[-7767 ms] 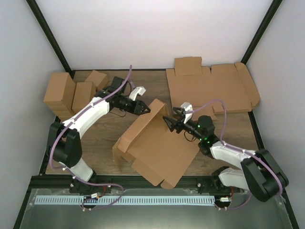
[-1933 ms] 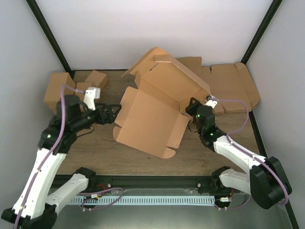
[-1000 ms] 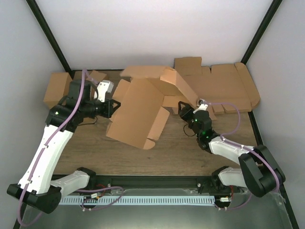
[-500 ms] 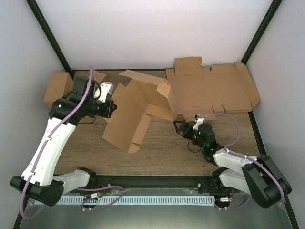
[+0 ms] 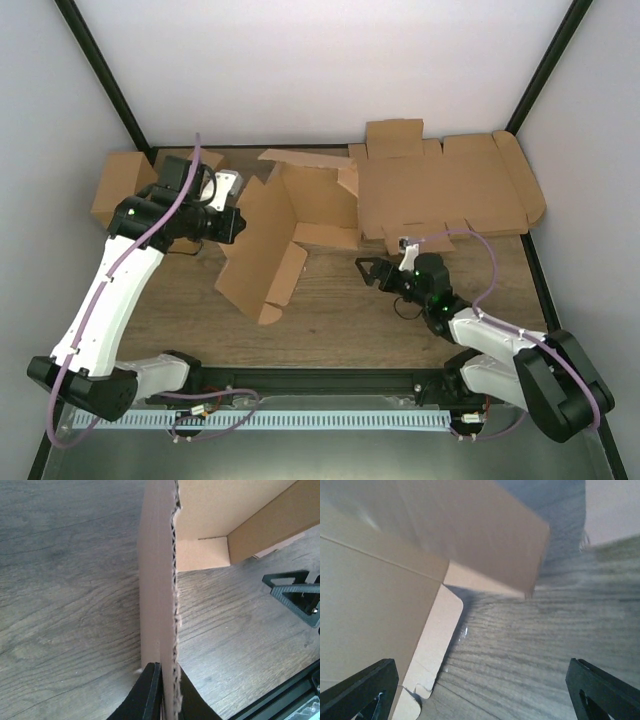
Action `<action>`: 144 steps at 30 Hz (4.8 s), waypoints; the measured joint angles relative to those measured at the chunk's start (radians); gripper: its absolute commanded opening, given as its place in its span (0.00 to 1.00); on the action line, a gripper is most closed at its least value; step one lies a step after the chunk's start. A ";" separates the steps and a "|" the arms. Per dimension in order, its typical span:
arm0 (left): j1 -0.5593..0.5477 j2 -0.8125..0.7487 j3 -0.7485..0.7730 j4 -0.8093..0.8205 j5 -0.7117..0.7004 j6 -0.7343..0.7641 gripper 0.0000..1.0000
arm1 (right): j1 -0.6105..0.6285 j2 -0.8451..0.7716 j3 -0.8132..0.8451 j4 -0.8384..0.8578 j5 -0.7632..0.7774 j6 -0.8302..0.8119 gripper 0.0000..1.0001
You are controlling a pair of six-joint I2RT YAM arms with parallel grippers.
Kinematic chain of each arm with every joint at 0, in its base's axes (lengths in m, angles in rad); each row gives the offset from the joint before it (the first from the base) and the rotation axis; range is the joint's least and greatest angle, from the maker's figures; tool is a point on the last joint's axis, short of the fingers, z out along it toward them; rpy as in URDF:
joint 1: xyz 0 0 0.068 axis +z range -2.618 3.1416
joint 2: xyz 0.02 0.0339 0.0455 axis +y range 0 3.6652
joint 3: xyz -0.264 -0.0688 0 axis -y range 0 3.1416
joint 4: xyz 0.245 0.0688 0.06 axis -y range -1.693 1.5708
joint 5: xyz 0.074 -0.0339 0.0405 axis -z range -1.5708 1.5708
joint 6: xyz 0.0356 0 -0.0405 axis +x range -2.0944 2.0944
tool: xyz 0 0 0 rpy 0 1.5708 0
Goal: Fold the paper box
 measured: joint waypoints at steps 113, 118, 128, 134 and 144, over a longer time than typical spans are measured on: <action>0.297 0.254 -0.295 0.844 0.723 -0.366 0.06 | -0.210 0.298 0.699 -0.334 -0.508 -0.340 0.91; 0.262 0.274 -0.269 0.854 0.787 -0.370 0.10 | -0.210 0.300 0.699 -0.339 -0.513 -0.340 0.91; 0.240 0.319 -0.199 0.831 0.857 -0.343 0.20 | -0.210 0.307 0.710 -0.341 -0.521 -0.340 0.91; 0.223 0.344 -0.188 0.793 0.873 -0.302 0.21 | -0.210 0.319 0.710 -0.341 -0.525 -0.340 0.91; 0.223 0.349 -0.186 0.786 0.883 -0.267 0.21 | -0.210 0.321 0.710 -0.343 -0.528 -0.341 0.91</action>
